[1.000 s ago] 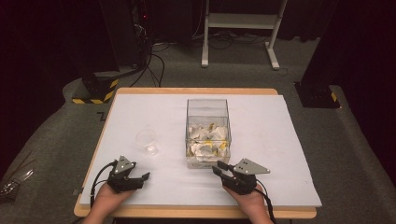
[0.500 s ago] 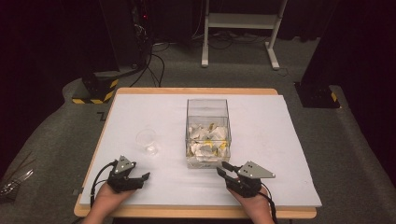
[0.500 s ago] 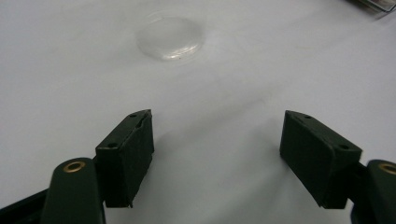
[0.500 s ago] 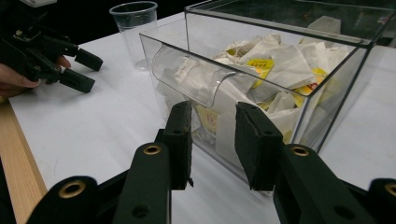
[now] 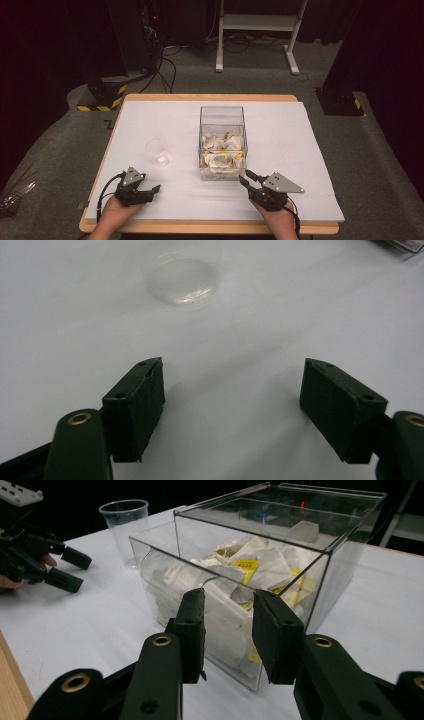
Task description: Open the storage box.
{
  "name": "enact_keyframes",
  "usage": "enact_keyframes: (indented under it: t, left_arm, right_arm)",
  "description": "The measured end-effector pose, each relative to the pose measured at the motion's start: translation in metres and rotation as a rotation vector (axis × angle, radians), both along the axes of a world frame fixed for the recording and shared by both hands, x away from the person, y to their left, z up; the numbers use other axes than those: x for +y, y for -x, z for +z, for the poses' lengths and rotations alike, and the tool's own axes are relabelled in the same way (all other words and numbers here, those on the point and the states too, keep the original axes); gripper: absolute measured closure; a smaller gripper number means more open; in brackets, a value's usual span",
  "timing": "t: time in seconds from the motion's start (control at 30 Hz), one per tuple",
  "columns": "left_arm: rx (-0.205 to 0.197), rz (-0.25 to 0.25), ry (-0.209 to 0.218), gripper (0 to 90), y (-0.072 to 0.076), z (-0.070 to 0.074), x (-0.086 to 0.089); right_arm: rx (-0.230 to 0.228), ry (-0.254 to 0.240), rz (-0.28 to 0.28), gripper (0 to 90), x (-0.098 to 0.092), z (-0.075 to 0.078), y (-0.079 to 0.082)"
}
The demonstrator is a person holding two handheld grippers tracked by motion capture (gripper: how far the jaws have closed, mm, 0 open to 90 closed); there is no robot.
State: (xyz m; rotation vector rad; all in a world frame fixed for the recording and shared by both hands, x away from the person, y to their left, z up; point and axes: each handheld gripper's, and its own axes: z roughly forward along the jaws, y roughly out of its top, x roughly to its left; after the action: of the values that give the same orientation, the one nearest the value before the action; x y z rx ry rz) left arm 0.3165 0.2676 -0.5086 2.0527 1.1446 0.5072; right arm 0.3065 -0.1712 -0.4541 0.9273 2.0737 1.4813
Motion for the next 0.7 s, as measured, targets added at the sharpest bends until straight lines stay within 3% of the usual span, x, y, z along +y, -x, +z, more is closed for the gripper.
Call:
enact_keyframes:
  t: [0.27, 0.37, 0.7]
  left_arm:
    - [-0.002, 0.000, -0.001, 26.1, 0.000, 0.000, 0.000]
    - [-0.001, 0.000, -0.001, 26.1, 0.000, 0.000, 0.000]
    - [-0.002, 0.001, -0.001, 26.1, 0.000, 0.000, 0.000]
  right_arm:
    - [-0.019, -0.025, -0.093, 65.8, -0.005, 0.012, -0.008]
    - [-0.038, -0.008, -0.121, 65.2, -0.001, 0.016, -0.012]
    - [-0.022, 0.018, -0.198, 64.5, 0.011, 0.019, -0.031]
